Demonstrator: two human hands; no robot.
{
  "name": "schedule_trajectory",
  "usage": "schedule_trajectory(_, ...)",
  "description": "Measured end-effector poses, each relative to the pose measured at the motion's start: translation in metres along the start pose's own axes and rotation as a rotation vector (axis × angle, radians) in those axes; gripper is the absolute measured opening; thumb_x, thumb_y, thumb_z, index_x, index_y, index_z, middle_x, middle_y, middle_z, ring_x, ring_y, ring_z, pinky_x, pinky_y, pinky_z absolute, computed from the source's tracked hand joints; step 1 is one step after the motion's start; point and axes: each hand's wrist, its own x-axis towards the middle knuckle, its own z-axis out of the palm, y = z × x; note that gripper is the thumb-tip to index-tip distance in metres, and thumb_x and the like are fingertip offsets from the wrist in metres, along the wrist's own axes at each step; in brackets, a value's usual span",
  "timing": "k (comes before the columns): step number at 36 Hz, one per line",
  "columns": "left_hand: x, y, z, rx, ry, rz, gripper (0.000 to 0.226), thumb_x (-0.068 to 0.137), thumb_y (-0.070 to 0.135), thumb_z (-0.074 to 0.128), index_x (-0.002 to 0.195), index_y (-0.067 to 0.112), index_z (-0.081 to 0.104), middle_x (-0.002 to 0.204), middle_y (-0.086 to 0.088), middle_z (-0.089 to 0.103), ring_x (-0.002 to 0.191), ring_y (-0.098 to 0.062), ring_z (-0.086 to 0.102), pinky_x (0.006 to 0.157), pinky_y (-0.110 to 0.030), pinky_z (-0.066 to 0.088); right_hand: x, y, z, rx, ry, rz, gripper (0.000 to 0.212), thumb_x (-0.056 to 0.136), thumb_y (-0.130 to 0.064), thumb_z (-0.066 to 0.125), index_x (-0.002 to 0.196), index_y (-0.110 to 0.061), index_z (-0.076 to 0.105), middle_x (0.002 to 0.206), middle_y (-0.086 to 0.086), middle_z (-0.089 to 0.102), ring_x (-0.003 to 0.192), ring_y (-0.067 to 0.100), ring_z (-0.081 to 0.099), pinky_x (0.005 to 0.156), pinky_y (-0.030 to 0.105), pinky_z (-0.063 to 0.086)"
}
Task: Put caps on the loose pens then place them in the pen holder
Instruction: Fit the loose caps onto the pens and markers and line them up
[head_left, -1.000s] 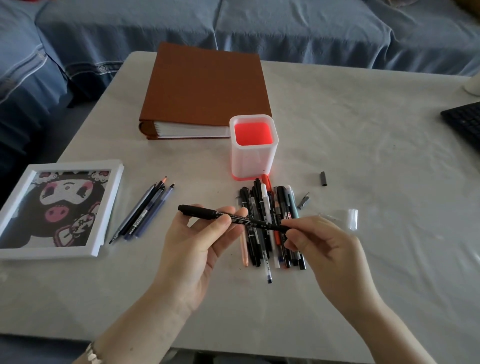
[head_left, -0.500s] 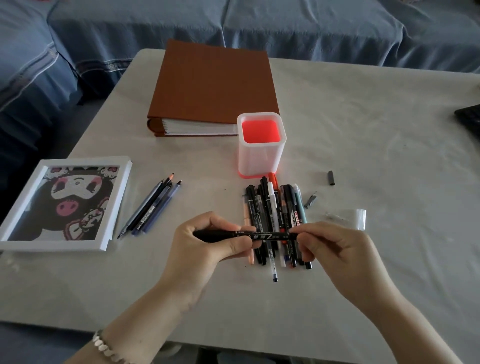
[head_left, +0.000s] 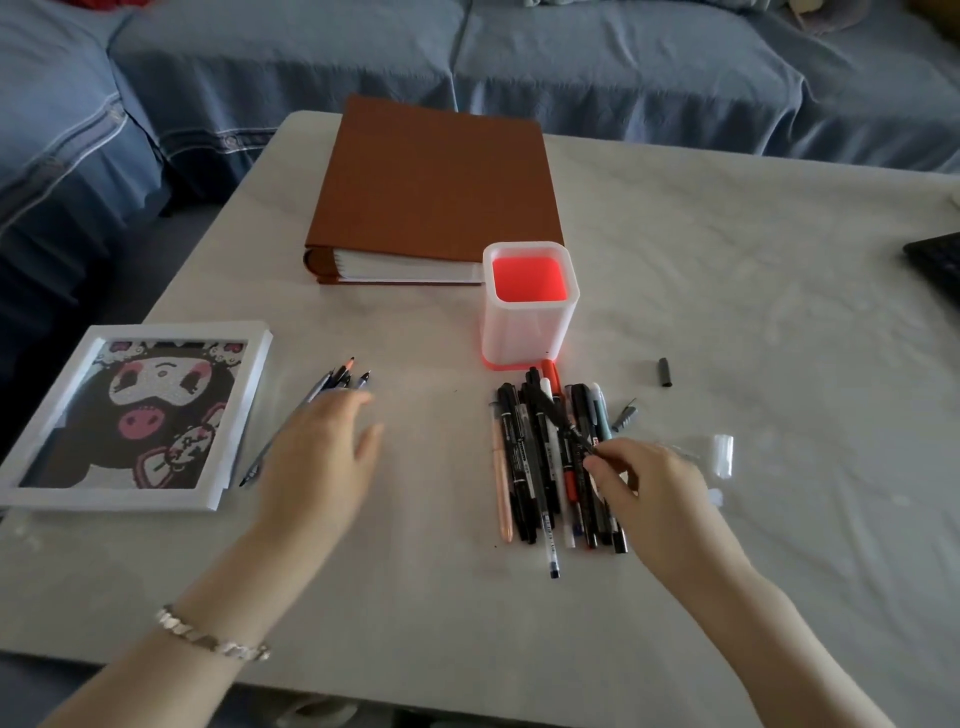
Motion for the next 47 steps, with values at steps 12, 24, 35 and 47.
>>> schedule_trajectory(12,0.006,-0.025,0.009,0.286,-0.219,-0.079,0.013,0.085,0.005,0.052,0.095,0.000,0.059,0.093,-0.022,0.060,0.090,-0.040,0.055,0.070,-0.044,0.042,0.018,-0.018,0.034,-0.050,-0.002,0.116,0.032,0.089,-0.019,0.051,0.121,-0.015,0.053,0.086,0.001,0.056,0.075,0.021,0.052,0.065,0.027,0.042)
schedule_trajectory(24,-0.012,0.029,0.013,-0.176,-0.118,-0.025,0.016,0.088,0.009,0.045,0.102,0.012,0.049,0.077,0.000,0.048,0.058,-0.014,0.044,0.051,-0.028,0.022,0.002,0.023,-0.004,-0.192,0.052,0.096,0.029,0.086,-0.013,0.055,0.113,-0.021,0.062,0.106,-0.001,0.057,0.082,0.021,0.057,0.068,0.028,0.042)
schedule_trajectory(35,-0.029,0.055,0.002,-0.406,-0.261,0.092,0.006,0.087,0.023,0.055,0.081,0.025,0.059,0.076,0.004,0.059,0.074,-0.010,0.052,0.058,-0.015,0.039,-0.011,0.087,-0.030,-0.290,-0.139,0.246,0.022,0.086,-0.015,0.057,0.107,-0.016,0.062,0.107,-0.002,0.054,0.109,0.019,0.051,0.080,0.027,0.040)
schedule_trajectory(47,-0.034,0.052,-0.002,-0.486,-0.260,0.030,0.020,0.085,0.020,0.058,0.074,0.037,0.055,0.083,0.014,0.060,0.072,-0.010,0.055,0.059,-0.012,0.039,-0.022,0.016,-0.024,0.807,0.049,0.088,0.035,0.075,0.010,0.063,0.069,-0.025,0.061,0.077,-0.004,0.071,0.071,0.008,0.066,0.069,0.015,0.051)
